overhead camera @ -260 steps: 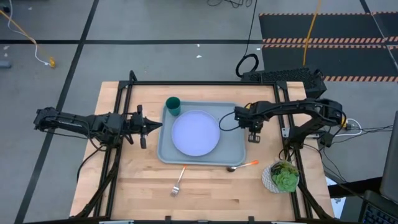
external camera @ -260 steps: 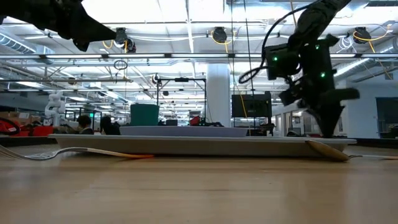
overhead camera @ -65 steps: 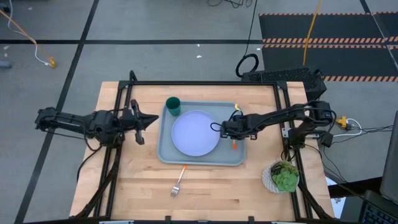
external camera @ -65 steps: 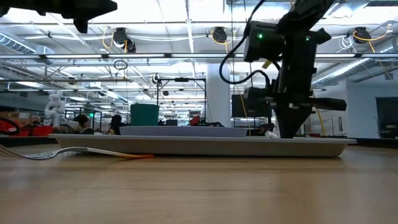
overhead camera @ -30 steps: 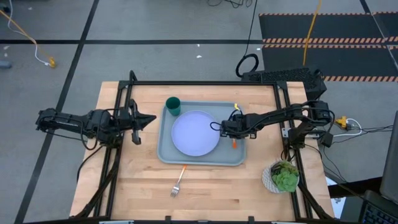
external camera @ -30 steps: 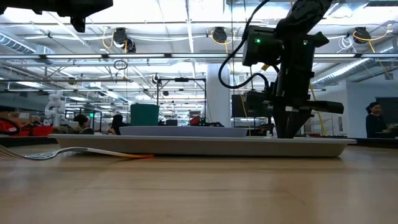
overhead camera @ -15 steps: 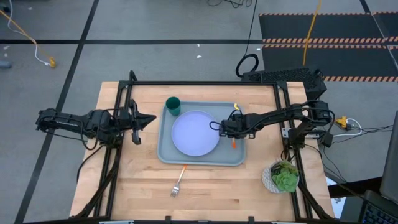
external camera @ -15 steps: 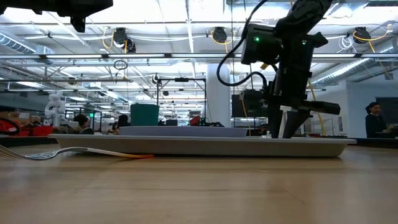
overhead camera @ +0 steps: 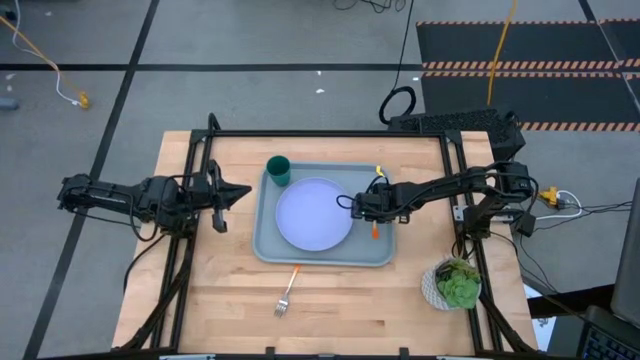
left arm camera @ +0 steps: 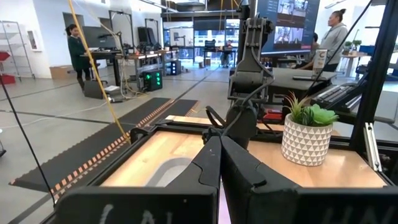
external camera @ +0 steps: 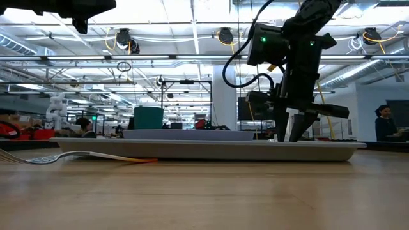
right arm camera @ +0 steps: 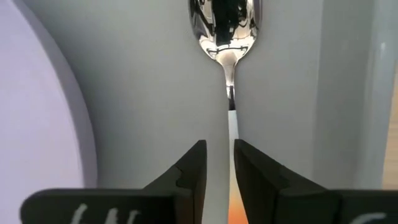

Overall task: Pick and place plate/cup/fork/spoon on tray
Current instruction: Put the orange spoon on the gray serving tray to the right of the violet plate, then put the orange fork on the gray serving tray in between the violet plate and orange spoon

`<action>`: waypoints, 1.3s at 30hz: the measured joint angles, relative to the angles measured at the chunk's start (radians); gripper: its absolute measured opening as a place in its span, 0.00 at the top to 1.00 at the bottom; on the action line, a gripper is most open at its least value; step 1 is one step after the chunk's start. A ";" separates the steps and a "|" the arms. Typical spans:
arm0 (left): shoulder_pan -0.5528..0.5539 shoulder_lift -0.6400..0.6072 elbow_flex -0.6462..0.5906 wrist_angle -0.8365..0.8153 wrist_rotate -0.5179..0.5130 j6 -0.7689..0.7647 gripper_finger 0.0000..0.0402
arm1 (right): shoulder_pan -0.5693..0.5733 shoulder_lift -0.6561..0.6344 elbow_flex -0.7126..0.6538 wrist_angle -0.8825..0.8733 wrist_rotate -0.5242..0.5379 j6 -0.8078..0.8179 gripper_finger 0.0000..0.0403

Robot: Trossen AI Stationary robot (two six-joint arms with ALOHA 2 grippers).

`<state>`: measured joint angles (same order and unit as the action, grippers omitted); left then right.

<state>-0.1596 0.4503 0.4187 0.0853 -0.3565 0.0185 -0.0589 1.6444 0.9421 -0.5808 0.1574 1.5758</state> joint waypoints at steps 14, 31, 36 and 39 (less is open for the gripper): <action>0.000 0.000 0.000 -0.003 0.000 0.002 0.98 | 0.008 -0.129 0.000 0.062 0.082 -0.060 0.89; -0.001 -0.021 -0.001 -0.017 0.104 0.085 0.98 | 0.147 -0.135 0.001 0.562 -0.161 -0.942 0.90; -0.001 -0.021 -0.001 -0.015 0.103 0.121 0.98 | 0.259 -0.135 0.000 0.781 -0.261 -1.594 0.90; -0.001 -0.021 -0.001 -0.013 0.085 0.137 0.98 | 0.303 -0.129 0.001 0.885 -0.175 -1.753 0.90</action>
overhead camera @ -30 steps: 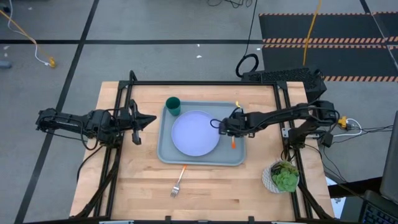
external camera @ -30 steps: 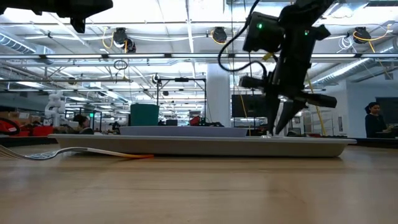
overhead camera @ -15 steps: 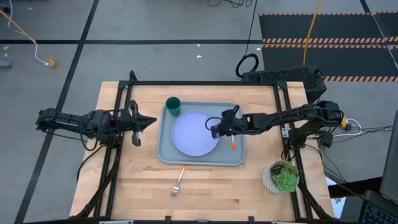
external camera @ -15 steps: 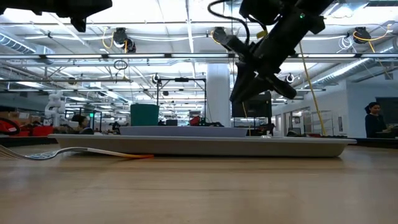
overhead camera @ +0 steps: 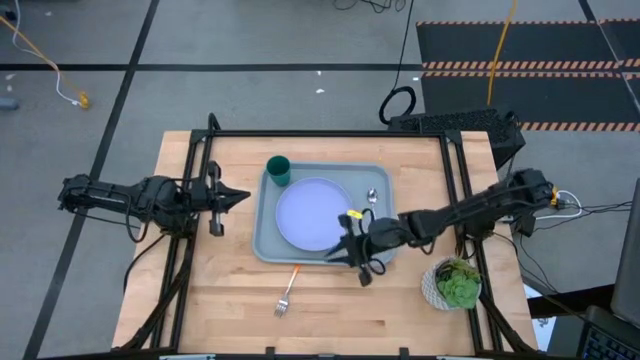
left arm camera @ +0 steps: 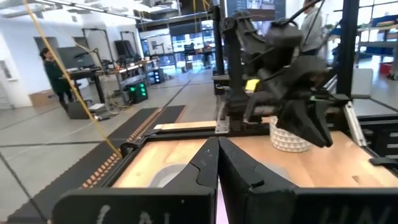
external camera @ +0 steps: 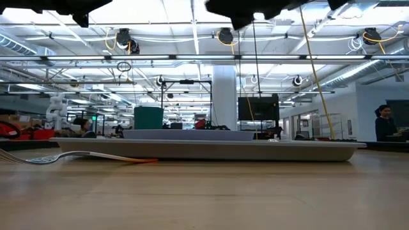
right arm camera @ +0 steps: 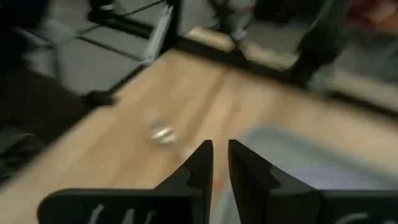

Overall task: Pick and place plate/cup/fork/spoon on tray
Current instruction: Put the orange fork on the gray serving tray in between the violet plate and orange spoon

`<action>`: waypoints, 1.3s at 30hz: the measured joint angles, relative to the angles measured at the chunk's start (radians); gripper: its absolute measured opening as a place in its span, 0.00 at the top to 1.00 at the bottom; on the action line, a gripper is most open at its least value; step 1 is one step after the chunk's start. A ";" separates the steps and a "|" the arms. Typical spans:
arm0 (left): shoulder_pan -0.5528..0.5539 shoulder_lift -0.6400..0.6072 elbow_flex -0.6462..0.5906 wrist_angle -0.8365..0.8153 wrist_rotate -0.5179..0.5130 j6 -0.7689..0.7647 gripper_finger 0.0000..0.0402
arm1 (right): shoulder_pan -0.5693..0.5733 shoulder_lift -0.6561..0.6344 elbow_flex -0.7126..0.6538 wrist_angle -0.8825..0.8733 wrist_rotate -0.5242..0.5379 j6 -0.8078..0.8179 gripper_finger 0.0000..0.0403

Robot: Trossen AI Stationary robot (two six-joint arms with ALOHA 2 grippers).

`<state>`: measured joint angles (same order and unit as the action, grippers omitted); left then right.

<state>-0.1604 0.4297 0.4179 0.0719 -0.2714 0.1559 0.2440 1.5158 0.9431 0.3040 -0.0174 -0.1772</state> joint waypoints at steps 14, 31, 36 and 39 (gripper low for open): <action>0.005 -0.007 0.000 0.008 -0.070 -0.009 0.98 | -0.028 0.210 0.329 -0.331 0.033 -0.267 0.86; 0.005 0.003 0.000 -0.046 -0.070 -0.164 0.98 | -0.096 0.583 0.837 -0.896 -0.351 -0.503 0.74; 0.005 0.022 0.000 -0.055 -0.070 -0.197 0.98 | -0.107 0.629 0.847 -0.786 -0.354 -0.563 0.74; 0.005 0.042 0.000 -0.052 -0.072 -0.215 0.98 | -0.108 0.650 0.847 -0.749 -0.355 -0.589 0.74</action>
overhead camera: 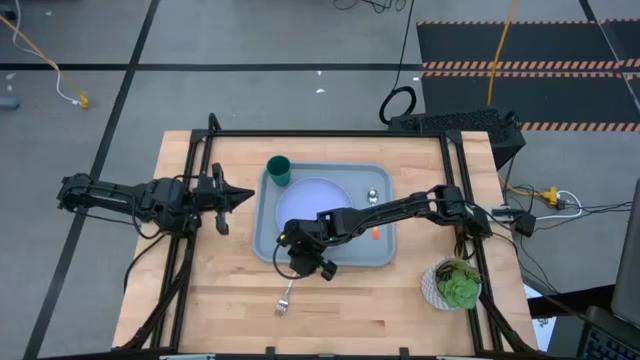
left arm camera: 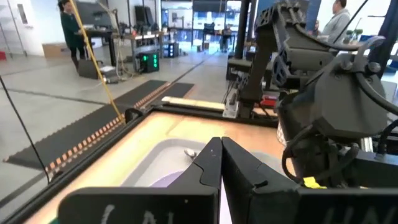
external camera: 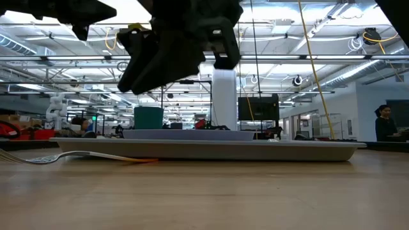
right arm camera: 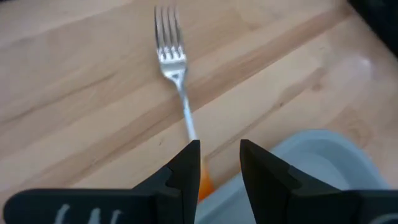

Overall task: Pick and place plate/cup/fork/spoon on tray
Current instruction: Put the orange fork on the gray serving tray in between the violet plate and orange spoon

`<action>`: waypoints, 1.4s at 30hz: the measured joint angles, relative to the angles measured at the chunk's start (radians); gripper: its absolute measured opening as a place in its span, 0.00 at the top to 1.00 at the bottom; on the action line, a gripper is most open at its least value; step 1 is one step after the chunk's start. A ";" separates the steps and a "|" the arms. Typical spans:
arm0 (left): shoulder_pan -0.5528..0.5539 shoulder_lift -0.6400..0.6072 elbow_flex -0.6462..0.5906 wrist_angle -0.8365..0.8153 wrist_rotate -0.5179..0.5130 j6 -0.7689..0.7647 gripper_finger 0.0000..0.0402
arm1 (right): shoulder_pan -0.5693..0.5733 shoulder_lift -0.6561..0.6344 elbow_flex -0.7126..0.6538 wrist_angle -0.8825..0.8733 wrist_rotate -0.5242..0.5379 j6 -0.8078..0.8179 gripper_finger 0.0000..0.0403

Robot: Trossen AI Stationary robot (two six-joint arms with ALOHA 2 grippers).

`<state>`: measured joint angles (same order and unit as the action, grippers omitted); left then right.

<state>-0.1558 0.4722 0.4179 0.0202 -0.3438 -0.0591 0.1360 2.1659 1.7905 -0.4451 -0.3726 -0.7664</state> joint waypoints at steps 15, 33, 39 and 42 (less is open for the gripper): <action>-0.014 0.106 0.000 0.066 -0.143 -0.111 0.98 | 0.031 0.057 0.000 0.013 -0.048 -0.032 0.74; -0.335 0.349 0.003 0.200 -0.043 -0.219 0.98 | 0.008 -0.208 -0.005 -0.507 0.243 0.204 0.74; -0.410 0.593 0.197 -0.095 -0.068 -0.562 0.98 | -0.025 -0.427 -0.145 -0.640 0.391 0.507 0.74; -0.413 0.717 0.374 -0.364 -0.065 -0.746 0.98 | -0.040 -0.556 -0.273 -0.619 0.543 0.603 0.74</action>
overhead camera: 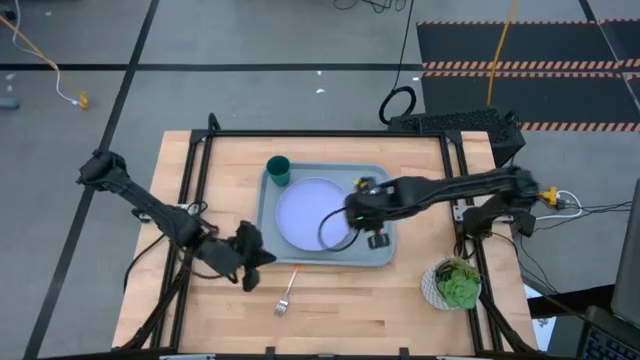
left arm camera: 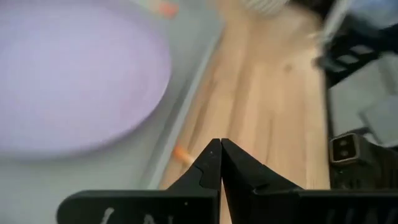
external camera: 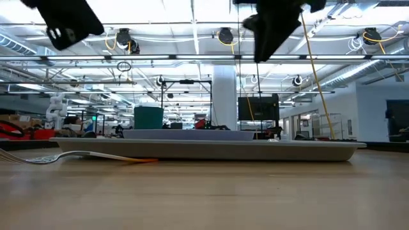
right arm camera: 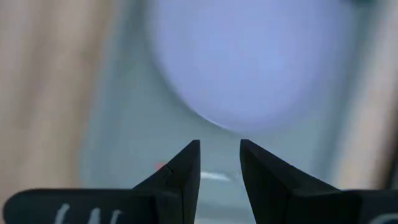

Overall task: Pick and place plate/cup/fork/spoon on tray
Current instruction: Put the orange fork on the gray serving tray in between the violet plate and orange spoon

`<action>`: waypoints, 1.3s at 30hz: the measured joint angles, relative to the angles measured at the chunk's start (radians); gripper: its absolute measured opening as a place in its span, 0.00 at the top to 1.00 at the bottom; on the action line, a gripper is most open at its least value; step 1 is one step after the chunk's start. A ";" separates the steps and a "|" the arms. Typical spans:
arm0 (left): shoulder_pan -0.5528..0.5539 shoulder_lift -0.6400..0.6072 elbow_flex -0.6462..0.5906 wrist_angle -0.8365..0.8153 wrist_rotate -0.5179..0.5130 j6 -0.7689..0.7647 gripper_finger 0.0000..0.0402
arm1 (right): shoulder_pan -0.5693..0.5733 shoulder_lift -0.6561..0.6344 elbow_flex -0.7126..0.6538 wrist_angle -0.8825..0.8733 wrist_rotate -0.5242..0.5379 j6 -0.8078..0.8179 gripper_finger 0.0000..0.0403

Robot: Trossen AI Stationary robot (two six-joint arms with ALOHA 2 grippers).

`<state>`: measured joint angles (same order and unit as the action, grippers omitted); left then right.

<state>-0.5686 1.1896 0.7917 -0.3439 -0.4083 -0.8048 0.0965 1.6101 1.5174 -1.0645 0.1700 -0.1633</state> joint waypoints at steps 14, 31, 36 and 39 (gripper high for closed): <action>0.191 0.279 0.420 -0.594 0.431 -0.309 0.84 | -0.127 -0.507 -0.497 0.894 0.615 0.130 0.74; 0.256 0.536 0.420 -0.445 0.598 -0.527 0.53 | -0.160 -0.837 -0.787 1.034 0.614 0.115 0.68; 0.228 0.593 0.420 -0.341 0.616 -0.580 0.53 | -0.160 -0.863 -0.792 0.962 0.609 0.187 0.68; 0.206 0.621 0.420 -0.291 0.617 -0.609 0.53 | -0.160 -0.864 -0.792 0.936 0.582 0.211 0.68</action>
<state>-0.3629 1.8104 1.2114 -0.6351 0.2088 -1.4136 -0.0635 0.7464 0.7250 -0.1286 0.7522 0.0481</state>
